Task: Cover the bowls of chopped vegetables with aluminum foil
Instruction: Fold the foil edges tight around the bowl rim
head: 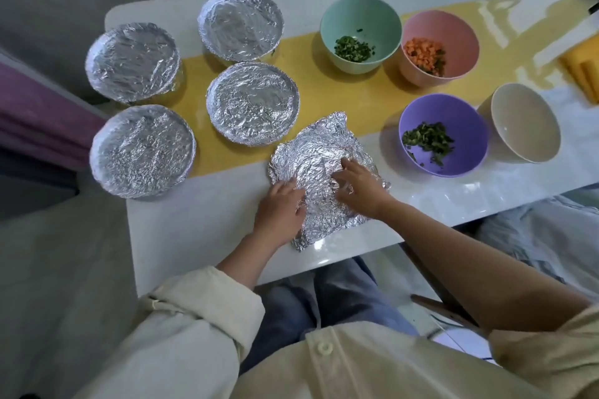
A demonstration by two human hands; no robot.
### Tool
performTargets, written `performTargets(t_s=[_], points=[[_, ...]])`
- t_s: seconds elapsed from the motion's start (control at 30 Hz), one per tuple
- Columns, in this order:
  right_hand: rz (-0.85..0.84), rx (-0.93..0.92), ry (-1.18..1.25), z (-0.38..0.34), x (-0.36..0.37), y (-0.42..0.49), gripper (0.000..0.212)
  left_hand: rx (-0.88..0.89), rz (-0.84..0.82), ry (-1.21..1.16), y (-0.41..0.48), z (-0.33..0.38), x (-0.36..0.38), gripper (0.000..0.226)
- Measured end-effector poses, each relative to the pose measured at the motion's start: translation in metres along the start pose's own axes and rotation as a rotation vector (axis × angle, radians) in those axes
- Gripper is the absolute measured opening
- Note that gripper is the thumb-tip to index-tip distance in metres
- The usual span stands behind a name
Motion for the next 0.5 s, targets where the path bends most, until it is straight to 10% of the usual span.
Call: performTargets(t_s=[0.23,0.5], points=[[0.116,0.017,0.369,-0.008,-0.057,-0.004,0.039,-0.087,0.018,0.000,0.011,0.000,-0.013,0.035],[0.182,0.107,1.395,0.022,-0.137,0.049,0.029,-0.239,0.259,-0.421,0.040,0.015,-0.062,0.023]])
Point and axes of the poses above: each hand's wrist, its own y-axis towards the middle knuckle, its own x-axis out of the palm, z = x × y, the point moved 9 cm from there along y, towards the middle knuckle, and after that the axes turned 9 degrees about -z, right-handed, at the moved point
